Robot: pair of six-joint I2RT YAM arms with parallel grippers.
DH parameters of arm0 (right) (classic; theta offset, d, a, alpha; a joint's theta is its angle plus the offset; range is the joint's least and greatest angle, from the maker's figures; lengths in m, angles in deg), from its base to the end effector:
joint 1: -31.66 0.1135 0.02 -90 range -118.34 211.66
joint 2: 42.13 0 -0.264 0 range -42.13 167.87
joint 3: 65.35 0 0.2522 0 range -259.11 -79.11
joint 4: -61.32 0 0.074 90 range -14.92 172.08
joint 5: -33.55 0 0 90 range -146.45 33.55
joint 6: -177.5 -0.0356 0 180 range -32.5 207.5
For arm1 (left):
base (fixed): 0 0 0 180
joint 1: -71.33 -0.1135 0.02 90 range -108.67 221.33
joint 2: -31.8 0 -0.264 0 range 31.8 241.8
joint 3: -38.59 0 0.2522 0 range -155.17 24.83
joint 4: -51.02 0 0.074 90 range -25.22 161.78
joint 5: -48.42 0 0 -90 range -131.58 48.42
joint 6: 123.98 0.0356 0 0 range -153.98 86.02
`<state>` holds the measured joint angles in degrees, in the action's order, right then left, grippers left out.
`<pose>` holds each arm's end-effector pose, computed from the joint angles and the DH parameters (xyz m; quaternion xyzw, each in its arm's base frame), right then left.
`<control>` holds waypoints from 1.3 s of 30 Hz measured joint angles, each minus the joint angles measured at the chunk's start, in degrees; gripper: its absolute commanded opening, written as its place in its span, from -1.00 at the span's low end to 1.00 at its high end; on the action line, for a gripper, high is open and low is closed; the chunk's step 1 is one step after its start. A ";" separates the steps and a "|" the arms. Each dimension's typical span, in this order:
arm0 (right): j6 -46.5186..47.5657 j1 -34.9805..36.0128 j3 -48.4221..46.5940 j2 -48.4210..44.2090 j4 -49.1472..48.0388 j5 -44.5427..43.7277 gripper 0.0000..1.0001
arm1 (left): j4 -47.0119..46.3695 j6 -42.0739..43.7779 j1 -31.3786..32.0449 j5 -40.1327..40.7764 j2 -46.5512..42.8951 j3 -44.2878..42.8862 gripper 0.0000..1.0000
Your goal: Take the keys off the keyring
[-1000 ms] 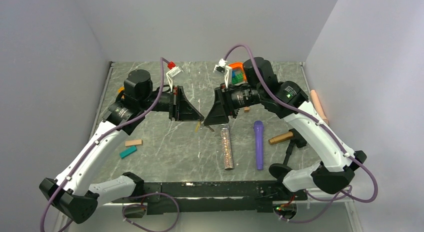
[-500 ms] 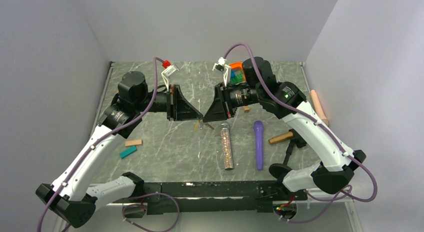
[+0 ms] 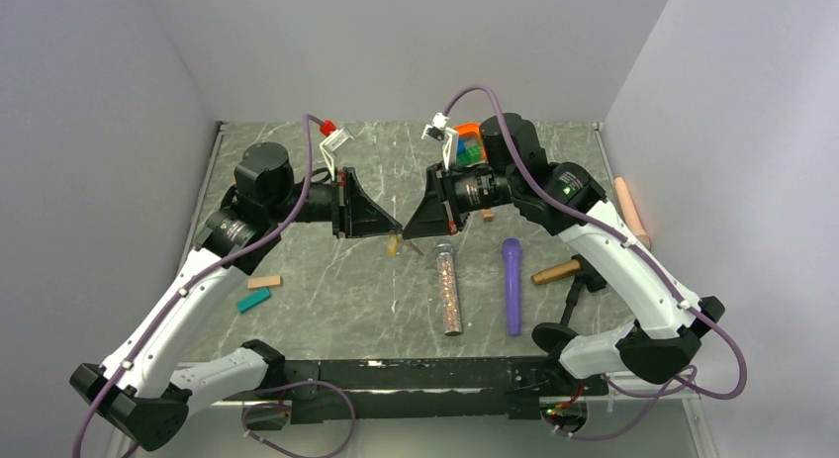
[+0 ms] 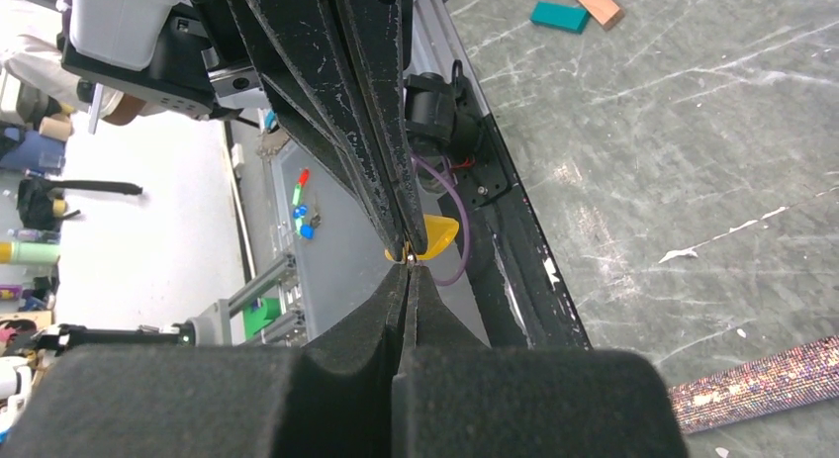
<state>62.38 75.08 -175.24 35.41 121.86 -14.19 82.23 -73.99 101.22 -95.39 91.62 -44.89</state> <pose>0.1757 0.1992 0.4588 -0.3101 0.7607 0.5254 0.2217 0.1699 -0.1308 0.4304 0.2379 0.6944 -0.6156 0.2867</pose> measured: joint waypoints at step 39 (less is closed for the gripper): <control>-0.61 0.00 0.11 -1.01 2.99 -6.36 -1.00 | 7.19 1.44 0.24 12.59 -0.90 -4.04 0.95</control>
<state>61.77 75.08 -175.14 34.40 124.86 -20.55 89.43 -72.55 101.46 -82.80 90.72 -48.93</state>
